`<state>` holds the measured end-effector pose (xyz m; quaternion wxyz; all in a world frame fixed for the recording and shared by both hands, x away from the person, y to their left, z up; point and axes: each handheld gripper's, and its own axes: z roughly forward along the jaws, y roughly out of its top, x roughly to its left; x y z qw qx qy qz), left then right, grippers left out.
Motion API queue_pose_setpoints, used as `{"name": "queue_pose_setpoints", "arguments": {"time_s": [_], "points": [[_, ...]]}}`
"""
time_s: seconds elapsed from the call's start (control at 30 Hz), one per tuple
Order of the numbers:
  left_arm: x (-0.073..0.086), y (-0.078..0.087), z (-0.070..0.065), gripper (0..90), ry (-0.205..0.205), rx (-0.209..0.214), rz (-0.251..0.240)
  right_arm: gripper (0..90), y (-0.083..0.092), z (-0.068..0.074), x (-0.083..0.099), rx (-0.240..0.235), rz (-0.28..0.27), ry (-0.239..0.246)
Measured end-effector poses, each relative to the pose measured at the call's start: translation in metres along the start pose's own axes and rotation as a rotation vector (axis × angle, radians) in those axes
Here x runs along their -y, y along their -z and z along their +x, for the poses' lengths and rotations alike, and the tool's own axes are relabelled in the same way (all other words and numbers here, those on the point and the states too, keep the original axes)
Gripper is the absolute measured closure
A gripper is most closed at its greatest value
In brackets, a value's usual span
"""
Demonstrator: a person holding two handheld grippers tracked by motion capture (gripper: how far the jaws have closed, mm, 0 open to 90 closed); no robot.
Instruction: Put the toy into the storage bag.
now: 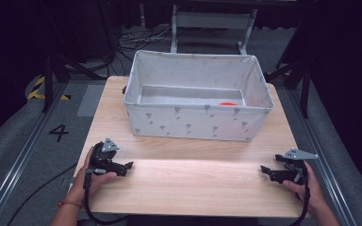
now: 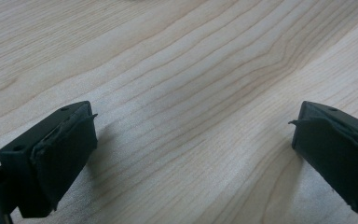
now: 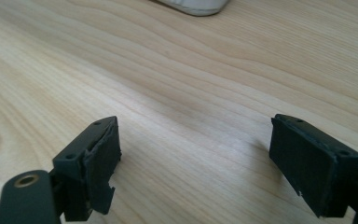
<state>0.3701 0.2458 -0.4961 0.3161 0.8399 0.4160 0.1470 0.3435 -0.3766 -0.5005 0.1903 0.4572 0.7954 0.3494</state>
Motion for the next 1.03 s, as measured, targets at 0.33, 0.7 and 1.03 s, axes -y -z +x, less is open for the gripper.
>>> {"name": "queue_pose_setpoints", "arguments": {"time_s": [0.33, 0.7, 1.03], "points": [[-0.0007, -0.0001, -0.0018, 0.2, 0.021, -0.013, 0.007, 14.3, -0.0005, 0.0012, -0.0001, 0.018, 0.005, -0.012], [-0.0006, -0.0002, -0.0005, 0.1, 0.033, -0.027, 0.006, 12.5, -0.0005, 0.0023, 0.0000, 0.037, 0.008, -0.024], [-0.0007, -0.0002, -0.0003, 0.1, 0.031, -0.028, 0.005, 11.9, -0.0005, 0.0026, 0.0001, 0.040, 0.009, -0.027]]}}
